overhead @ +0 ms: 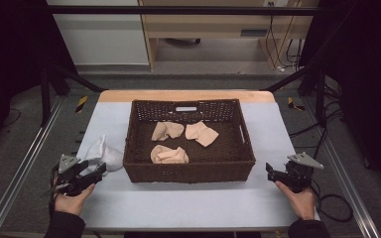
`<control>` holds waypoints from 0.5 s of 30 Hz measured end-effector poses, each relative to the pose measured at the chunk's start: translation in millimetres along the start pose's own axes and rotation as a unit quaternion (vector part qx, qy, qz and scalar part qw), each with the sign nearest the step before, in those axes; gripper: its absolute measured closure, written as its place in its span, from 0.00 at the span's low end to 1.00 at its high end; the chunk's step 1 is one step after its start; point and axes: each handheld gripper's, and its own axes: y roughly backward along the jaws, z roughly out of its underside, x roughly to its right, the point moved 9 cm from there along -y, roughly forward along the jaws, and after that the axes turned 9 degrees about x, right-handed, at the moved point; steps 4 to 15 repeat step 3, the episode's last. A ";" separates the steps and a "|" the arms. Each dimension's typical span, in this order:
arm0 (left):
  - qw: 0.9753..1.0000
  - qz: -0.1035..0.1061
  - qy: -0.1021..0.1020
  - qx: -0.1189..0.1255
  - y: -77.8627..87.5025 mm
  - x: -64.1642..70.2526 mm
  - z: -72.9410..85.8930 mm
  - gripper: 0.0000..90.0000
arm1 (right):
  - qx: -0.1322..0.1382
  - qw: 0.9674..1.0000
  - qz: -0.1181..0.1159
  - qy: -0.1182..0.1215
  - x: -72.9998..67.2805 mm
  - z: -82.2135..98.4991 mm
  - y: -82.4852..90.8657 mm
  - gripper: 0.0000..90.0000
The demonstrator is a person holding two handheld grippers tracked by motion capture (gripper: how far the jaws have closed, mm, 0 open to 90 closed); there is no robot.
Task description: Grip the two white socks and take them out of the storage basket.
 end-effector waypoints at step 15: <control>1.000 0.006 0.006 0.001 4.9 -1.3 3.2 0.32 | 0.002 1.000 0.002 -0.001 1.0 -0.3 0.4 0.06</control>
